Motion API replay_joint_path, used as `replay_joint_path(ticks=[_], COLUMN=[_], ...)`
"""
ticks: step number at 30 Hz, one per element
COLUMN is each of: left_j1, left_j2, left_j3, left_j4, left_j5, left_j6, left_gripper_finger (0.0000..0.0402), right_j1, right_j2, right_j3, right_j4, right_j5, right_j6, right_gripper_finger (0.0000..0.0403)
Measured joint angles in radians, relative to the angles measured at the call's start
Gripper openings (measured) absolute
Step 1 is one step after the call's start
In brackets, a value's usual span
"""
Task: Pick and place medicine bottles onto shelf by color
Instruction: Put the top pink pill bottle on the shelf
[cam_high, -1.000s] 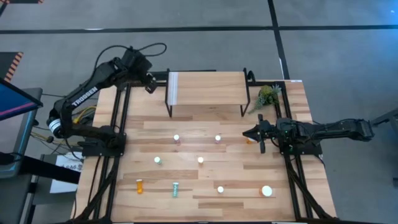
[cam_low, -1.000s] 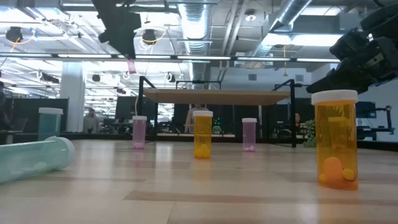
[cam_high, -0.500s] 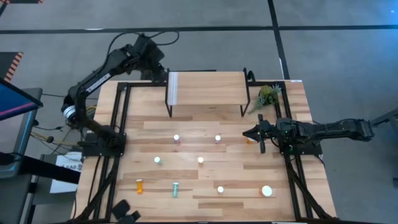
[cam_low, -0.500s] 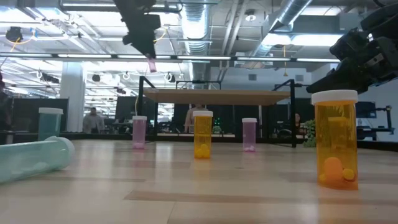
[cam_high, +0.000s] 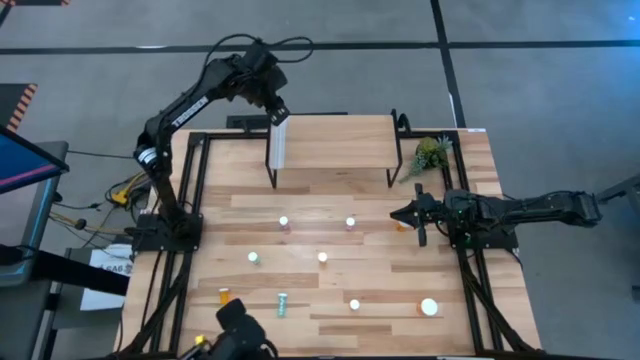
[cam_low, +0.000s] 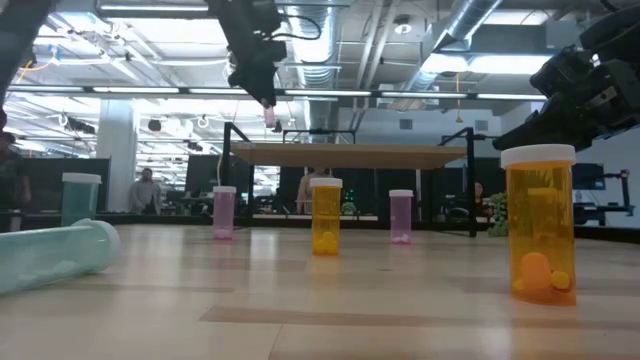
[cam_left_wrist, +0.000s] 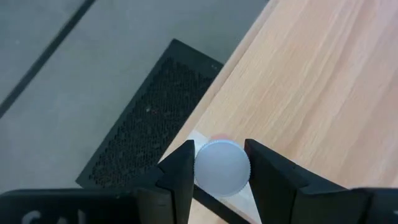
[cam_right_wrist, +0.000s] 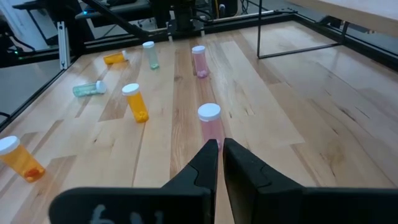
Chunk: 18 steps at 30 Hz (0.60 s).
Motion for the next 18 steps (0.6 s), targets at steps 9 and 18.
replay_joint_path(ticks=[9, 18], left_j1=[0.000, -0.010], left_j2=[0.079, 0.095], left_j3=[0.000, -0.002], left_j4=[0.004, -0.004], left_j5=[0.029, 0.052], left_j6=[0.013, 0.019], left_gripper_finger=[0.0123, 0.0123], right_j1=[0.000, 0.000], right_j2=[0.000, 0.000], right_j3=[0.000, 0.000], right_j4=[0.000, 0.000], right_j5=[0.000, 0.000], right_j6=[0.000, 0.000], right_gripper_finger=[0.0051, 0.0051])
